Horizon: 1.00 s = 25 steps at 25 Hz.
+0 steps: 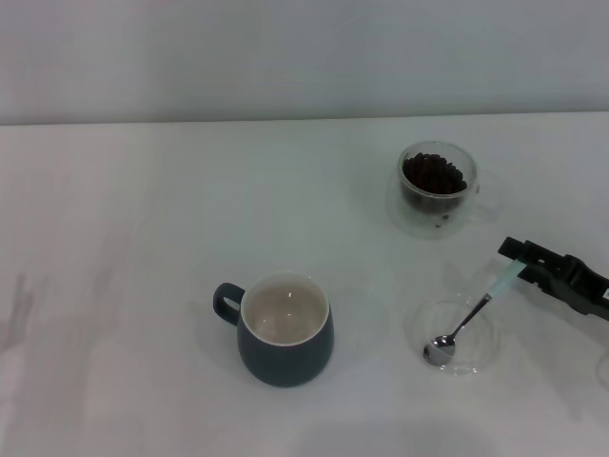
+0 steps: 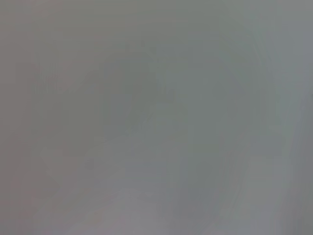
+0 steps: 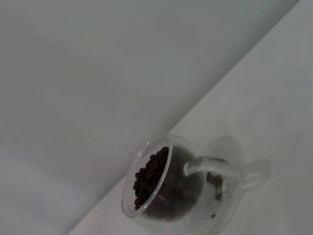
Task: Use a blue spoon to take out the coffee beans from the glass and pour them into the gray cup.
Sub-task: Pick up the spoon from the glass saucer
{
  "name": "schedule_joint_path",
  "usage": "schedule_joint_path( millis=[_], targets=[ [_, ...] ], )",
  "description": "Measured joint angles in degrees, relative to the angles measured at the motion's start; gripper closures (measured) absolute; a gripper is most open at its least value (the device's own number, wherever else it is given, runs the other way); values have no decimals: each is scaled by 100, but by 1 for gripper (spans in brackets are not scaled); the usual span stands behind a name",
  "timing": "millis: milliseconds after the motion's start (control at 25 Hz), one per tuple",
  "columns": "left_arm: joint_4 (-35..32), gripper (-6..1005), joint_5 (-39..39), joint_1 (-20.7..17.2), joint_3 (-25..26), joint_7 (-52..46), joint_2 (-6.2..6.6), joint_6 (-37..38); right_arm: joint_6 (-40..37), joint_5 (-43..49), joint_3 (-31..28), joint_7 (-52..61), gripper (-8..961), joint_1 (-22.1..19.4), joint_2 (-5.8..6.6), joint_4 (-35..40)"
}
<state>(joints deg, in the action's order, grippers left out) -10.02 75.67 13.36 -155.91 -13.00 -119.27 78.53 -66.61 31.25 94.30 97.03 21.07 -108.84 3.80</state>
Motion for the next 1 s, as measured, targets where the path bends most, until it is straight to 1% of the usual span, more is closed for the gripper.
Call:
schedule_joint_path(
  millis=[160, 560, 760, 880, 1000],
  targets=[
    [0, 254, 0, 7, 0, -9, 0, 0, 0, 3, 27, 1, 141, 34, -50, 6],
    [0, 254, 52, 9, 25, -31, 0, 3, 32, 0, 7, 2, 146, 5, -95, 2],
    [0, 254, 80, 9, 42, -33, 0, 10, 64, -23, -11, 22, 183, -13, -122, -1],
    [-1, 254, 98, 9, 45, -34, 0, 14, 64, -46, -16, 22, 401, -19, -142, -3],
    [-1, 254, 104, 8, 45, -36, 0, 23, 65, -55, -17, 25, 521, -23, -174, -3]
  ],
)
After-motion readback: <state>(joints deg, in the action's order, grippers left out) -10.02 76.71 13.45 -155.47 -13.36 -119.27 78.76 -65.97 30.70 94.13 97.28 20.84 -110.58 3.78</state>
